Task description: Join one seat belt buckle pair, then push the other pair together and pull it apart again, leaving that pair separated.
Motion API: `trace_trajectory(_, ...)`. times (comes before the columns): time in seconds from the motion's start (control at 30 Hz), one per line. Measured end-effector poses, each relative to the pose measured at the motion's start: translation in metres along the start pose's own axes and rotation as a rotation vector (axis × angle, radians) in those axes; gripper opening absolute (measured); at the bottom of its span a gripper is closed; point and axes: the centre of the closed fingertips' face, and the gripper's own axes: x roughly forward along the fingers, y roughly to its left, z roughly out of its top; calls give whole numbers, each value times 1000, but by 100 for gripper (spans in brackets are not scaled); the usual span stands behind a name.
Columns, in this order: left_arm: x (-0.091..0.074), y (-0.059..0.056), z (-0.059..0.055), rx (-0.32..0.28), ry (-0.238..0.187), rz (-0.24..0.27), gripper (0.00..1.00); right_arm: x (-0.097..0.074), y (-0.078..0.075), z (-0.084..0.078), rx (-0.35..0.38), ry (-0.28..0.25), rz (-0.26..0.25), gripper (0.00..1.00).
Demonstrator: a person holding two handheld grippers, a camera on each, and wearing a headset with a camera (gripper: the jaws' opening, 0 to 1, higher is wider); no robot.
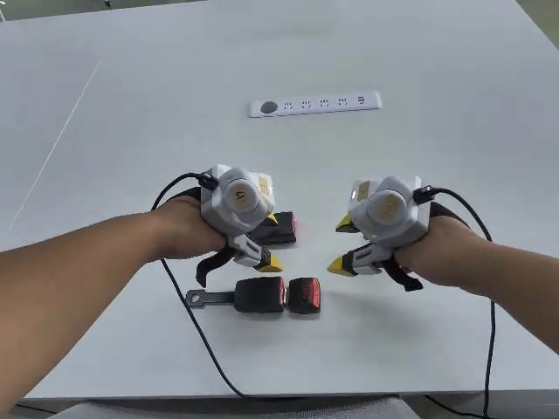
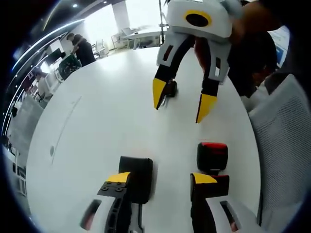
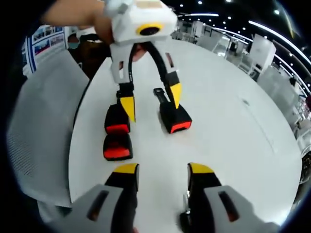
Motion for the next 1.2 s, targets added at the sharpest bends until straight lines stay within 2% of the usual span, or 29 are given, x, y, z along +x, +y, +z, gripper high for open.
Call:
trace_trajectory(0.13,-2,10,4,14,7,22,50,-10,-18,-25,17,36,-11,42)
trace_trajectory(0.2,-1,14,4,13,11,18,51,-17,-27,-35,31,50,-23,43)
trace_trajectory(0.43,5,26,-8,28,66,4,51,-38,-46,-58,48,78,-57,42)
trace_trajectory(0.57,8,28,-13,21,83,-10,49,-42,-45,-69,59,96,-44,41)
trace_trajectory(0.7,15,28,-20,32,112,-35,47,-39,-44,-85,55,128,-27,40)
trace_trajectory(0.8,17,29,-23,27,117,-45,42,-34,-42,-93,64,140,-12,39)
trace_trajectory(0.9,20,30,-25,26,122,-63,38,-32,-40,-96,59,146,-8,38)
trace_trajectory(1.0,24,29,-29,54,140,-68,36,-29,-39,-94,46,136,2,36)
trace_trajectory(1.03,23,27,-29,48,137,-82,36,-29,-39,-94,40,138,3,36)
trace_trajectory(1.07,23,29,-29,44,139,-76,35,-29,-39,-94,35,140,6,36)
trace_trajectory(1.2,24,27,-28,86,146,-89,34,-27,-40,-95,29,137,15,35)
